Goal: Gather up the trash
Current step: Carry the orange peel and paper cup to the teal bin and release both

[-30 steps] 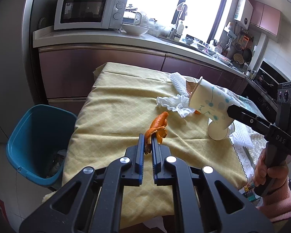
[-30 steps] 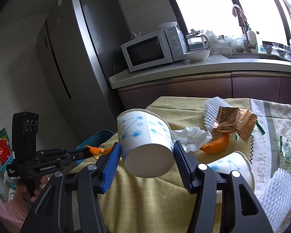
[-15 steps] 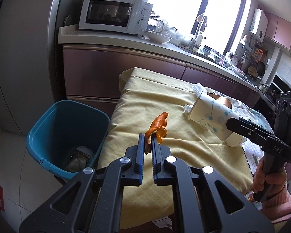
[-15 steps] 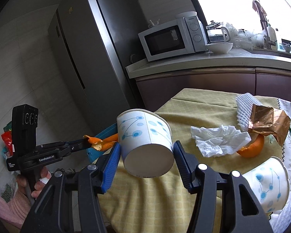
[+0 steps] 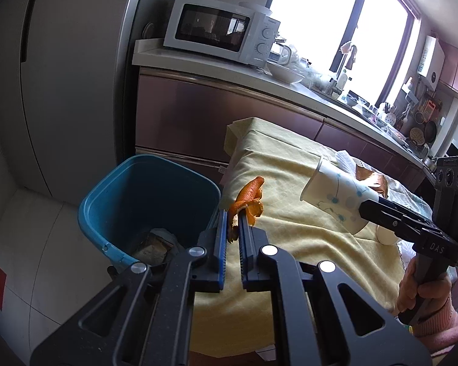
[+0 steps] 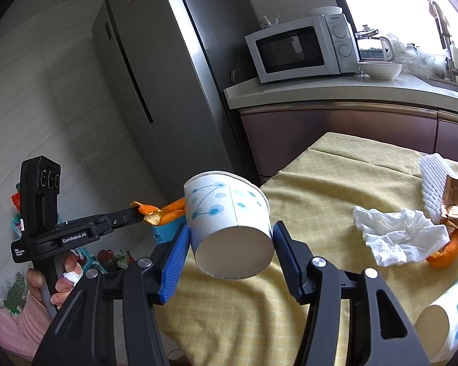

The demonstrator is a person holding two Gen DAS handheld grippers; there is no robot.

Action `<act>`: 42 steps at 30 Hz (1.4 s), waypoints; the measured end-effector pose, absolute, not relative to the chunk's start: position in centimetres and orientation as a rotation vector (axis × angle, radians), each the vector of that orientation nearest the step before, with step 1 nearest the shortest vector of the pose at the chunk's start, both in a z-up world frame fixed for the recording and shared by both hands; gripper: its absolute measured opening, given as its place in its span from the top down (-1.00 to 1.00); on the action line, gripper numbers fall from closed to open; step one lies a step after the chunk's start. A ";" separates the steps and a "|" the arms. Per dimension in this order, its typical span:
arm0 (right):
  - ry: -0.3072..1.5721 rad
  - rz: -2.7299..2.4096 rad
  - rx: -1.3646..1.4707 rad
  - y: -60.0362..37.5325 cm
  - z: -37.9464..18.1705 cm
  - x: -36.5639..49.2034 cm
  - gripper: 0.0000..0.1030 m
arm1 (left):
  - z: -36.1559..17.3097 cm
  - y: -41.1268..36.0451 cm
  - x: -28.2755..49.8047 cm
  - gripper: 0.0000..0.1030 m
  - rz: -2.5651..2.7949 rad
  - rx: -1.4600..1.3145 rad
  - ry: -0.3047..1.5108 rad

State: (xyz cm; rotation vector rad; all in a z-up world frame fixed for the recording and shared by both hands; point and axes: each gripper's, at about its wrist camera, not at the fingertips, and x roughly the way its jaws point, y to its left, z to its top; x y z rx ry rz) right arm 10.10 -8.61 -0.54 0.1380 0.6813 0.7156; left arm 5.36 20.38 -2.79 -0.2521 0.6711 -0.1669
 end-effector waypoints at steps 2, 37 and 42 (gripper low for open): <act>0.684 0.731 0.128 -7.7 -0.6 10.4 -0.05 | -2.9 20.9 5.3 0.86 -0.154 -0.256 0.672; 0.795 0.829 -0.038 3.7 -2.6 16.6 -0.05 | -8.3 27.2 9.4 0.85 0.028 -0.330 0.777; 0.827 0.816 -0.067 5.2 -3.4 17.6 -0.05 | -9.6 27.6 10.6 0.85 0.048 -0.340 0.804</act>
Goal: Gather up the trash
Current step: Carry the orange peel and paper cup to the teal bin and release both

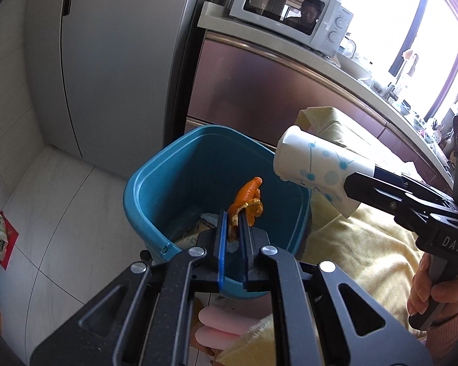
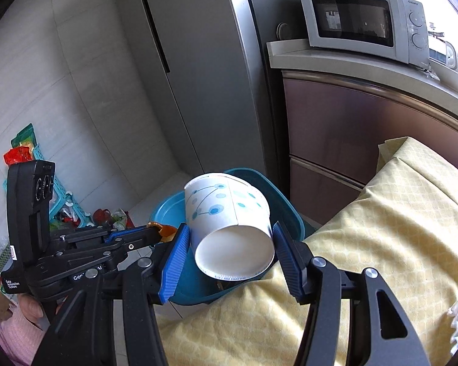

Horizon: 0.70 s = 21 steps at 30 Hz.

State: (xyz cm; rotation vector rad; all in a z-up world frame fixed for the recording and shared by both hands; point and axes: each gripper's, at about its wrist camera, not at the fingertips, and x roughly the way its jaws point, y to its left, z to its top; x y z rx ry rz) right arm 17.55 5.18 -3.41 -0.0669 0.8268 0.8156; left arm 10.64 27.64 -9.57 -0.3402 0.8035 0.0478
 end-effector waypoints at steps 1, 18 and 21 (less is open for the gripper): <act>0.830 0.813 -0.075 5.5 -3.5 17.7 -0.05 | -9.7 27.6 10.9 0.85 0.050 -0.340 0.807; 0.885 0.798 -0.091 8.0 -5.2 19.6 -0.05 | -12.8 28.4 15.1 0.78 0.070 -0.372 0.840; 0.885 0.798 -0.075 7.1 -5.2 19.5 -0.05 | -12.5 28.1 14.7 0.71 0.064 -0.366 0.827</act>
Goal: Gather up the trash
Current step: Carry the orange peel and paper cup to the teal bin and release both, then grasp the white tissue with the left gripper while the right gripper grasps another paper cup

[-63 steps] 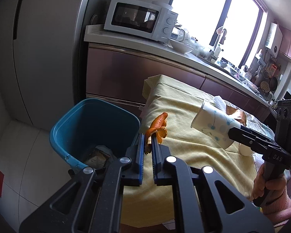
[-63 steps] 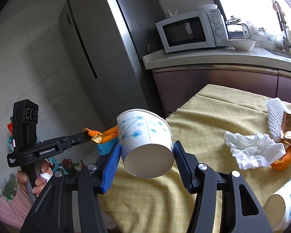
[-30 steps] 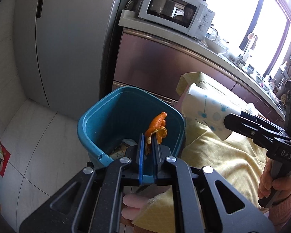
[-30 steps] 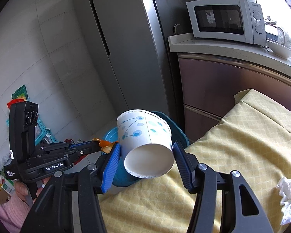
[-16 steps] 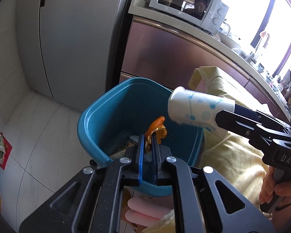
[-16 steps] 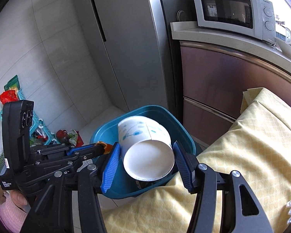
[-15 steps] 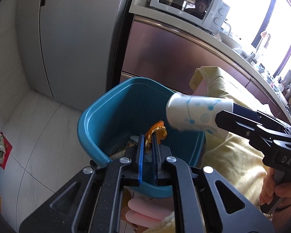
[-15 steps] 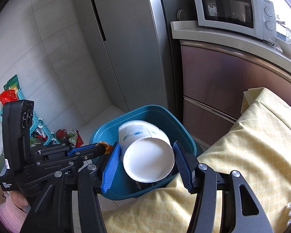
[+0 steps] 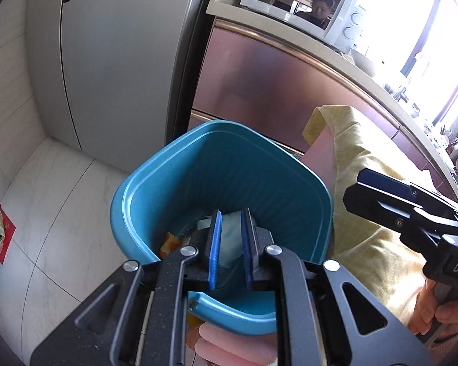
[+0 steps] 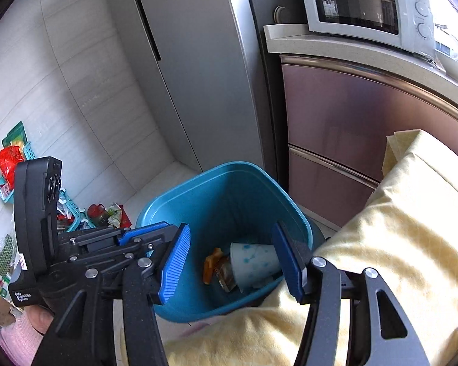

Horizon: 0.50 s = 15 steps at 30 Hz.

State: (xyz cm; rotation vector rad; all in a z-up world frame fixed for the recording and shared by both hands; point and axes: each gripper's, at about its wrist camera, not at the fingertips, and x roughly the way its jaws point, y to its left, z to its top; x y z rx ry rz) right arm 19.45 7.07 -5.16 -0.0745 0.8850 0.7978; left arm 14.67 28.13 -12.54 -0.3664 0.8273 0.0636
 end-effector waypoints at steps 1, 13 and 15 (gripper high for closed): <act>0.885 0.799 -0.070 6.8 -5.1 19.4 -0.05 | -12.4 28.1 14.5 0.69 0.059 -0.366 0.823; 0.804 0.777 -0.010 -0.1 -2.8 16.3 -0.06 | -7.5 22.9 11.7 0.34 -0.081 -0.273 0.706; 0.779 0.764 -0.002 -1.7 -2.2 15.7 -0.06 | -6.7 21.5 11.3 0.32 -0.117 -0.253 0.693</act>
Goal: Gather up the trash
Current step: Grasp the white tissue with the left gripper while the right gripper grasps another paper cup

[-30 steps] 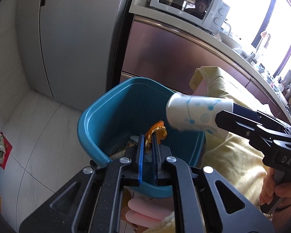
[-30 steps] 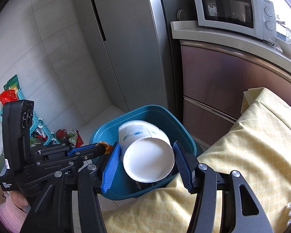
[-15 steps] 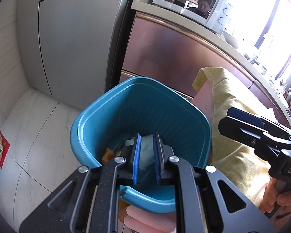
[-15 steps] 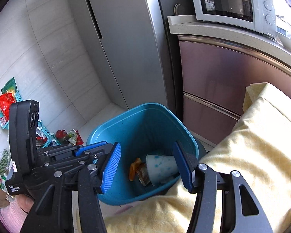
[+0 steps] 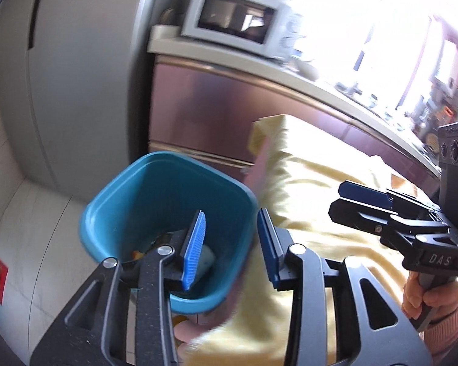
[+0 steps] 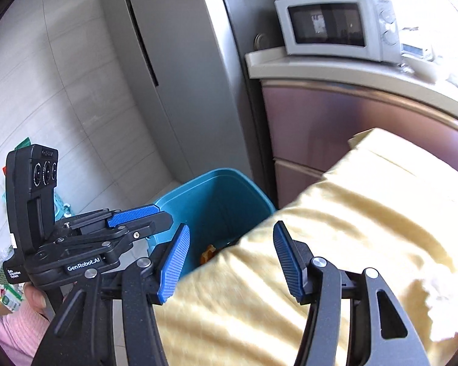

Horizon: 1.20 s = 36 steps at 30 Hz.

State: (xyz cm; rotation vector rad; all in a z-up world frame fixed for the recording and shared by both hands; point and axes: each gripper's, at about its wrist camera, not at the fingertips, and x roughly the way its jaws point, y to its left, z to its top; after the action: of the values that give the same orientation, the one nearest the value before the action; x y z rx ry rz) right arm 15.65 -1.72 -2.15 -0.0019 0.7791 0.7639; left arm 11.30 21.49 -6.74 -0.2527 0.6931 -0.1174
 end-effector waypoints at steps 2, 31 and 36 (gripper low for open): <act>0.759 0.747 0.010 -3.4 -1.6 15.0 -0.06 | -6.2 20.1 11.0 0.31 -0.157 -0.237 0.687; 0.758 0.257 0.294 -30.4 -3.2 9.2 -0.20 | -8.2 -3.3 18.9 -0.15 -0.555 -0.147 0.913; 0.779 0.290 0.312 -30.5 -4.3 9.3 -0.20 | -9.0 -4.9 20.2 -0.14 -0.561 -0.178 0.961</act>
State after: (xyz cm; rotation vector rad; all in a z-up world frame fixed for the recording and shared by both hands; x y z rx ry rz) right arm 9.35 -30.46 -4.29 0.3117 0.7786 0.2897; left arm 20.21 -4.87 -8.96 -0.1783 0.9608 -0.5607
